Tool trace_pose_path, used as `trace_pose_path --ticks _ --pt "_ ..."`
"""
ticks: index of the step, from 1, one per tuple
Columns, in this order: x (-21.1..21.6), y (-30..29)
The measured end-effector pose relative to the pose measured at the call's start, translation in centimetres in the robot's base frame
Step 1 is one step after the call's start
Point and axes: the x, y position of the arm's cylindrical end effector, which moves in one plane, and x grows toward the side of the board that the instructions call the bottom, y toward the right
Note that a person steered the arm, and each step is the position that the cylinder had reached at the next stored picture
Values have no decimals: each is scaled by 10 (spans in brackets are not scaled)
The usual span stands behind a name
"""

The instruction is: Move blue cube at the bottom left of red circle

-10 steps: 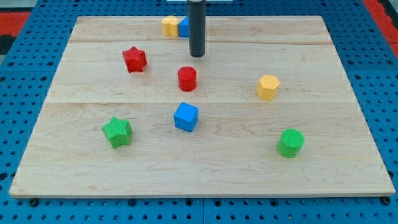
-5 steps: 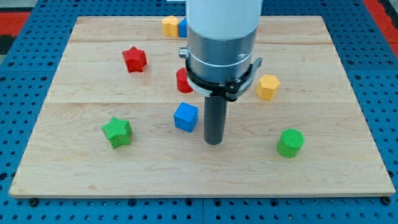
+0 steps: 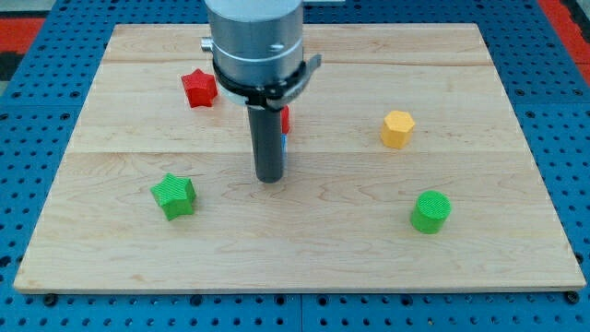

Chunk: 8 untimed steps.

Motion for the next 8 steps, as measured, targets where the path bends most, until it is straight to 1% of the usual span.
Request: trace_pose_path --ticks 1,2,3,4,5,6,7,8 --pt "-11 -4" --pt "10 7" --pt "5 29" --pt "-1 28" --pt "-11 6" --pt "-34 -3" --pt "-27 -3" --pt "-48 -47"
